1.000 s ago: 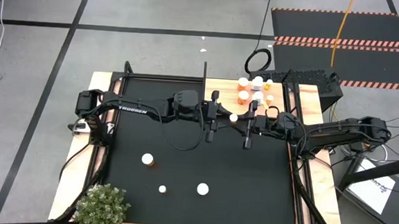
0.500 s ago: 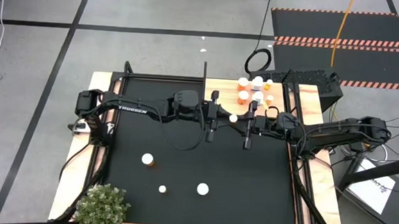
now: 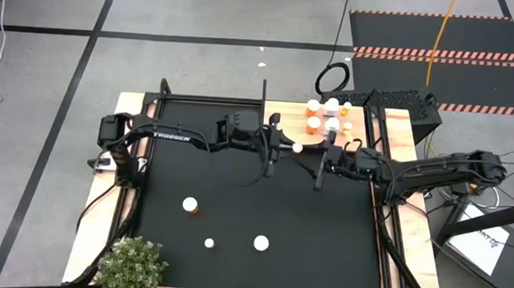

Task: Pick and place medicine bottles onto shelf by color
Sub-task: Put the small orange pill bottle on the shelf, then put the small orange pill bottle on the shelf aligned with the other small orange pill bottle

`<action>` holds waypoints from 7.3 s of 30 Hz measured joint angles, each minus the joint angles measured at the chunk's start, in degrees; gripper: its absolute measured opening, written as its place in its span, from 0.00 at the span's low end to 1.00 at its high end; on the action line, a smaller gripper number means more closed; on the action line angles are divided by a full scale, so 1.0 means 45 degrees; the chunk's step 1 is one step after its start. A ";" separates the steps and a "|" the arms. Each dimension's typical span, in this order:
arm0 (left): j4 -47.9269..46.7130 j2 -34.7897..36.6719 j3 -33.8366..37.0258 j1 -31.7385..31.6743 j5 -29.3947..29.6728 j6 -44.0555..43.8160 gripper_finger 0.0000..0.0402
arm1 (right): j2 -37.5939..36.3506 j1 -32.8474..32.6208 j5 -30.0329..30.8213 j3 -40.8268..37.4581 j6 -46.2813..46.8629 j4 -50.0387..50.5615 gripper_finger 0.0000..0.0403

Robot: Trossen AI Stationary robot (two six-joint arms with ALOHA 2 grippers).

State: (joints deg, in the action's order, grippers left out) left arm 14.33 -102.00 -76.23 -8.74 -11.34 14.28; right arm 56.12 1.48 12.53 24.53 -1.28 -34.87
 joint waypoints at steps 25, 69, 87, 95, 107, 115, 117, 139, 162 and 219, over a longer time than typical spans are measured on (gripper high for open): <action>-0.1877 0.0000 0.0010 -0.0721 0.0303 0.0268 0.27 | 0.4703 0.1349 -0.1127 1.3829 0.1115 1.9701 0.59; -0.2171 0.0000 0.0010 -0.0731 0.0318 0.0437 0.27 | 0.6453 0.2004 -0.2156 1.4343 -0.0282 1.9346 0.43; -0.2297 0.0000 0.0015 -0.0726 0.0325 0.0442 0.27 | 0.6577 0.2004 -0.2175 1.4343 -0.0443 1.9625 0.28; -0.2292 0.0000 0.0015 -0.0599 0.0580 0.0149 0.32 | 0.6577 0.2004 -0.2200 1.4343 -0.0536 1.9626 0.30; -0.4168 0.1122 0.0024 -0.0317 0.2918 -0.0119 0.76 | 0.6577 0.2903 -0.3083 1.4386 -0.1209 1.9842 0.30; -0.7168 0.2671 0.0019 -0.0546 0.4659 -0.0592 0.73 | 0.6661 0.4756 -0.3815 1.4693 -0.2292 1.9918 0.30; -0.7561 0.2708 0.0010 -0.0582 0.4934 -0.0706 0.70 | 0.6765 0.5343 -0.3924 1.4872 -0.2499 1.9909 0.30; -0.9155 0.2832 0.0039 -0.0619 0.2939 -0.0182 0.51 | 1.2814 0.9533 -0.5847 1.8666 -0.5566 2.0846 0.31; -0.9131 0.2832 0.0044 -0.0538 0.2915 -0.0201 0.50 | 1.3294 0.9809 -0.5859 1.7285 -0.6294 1.9641 0.31; -0.9982 0.2828 0.0049 0.1245 0.3079 -0.0594 0.50 | 0.6343 0.3621 -0.3730 1.6677 -0.0626 2.0322 0.66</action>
State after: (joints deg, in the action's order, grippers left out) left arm -30.59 -89.27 -76.01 -3.14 2.52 11.61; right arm 84.66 17.78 -4.25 99.58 -4.10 56.58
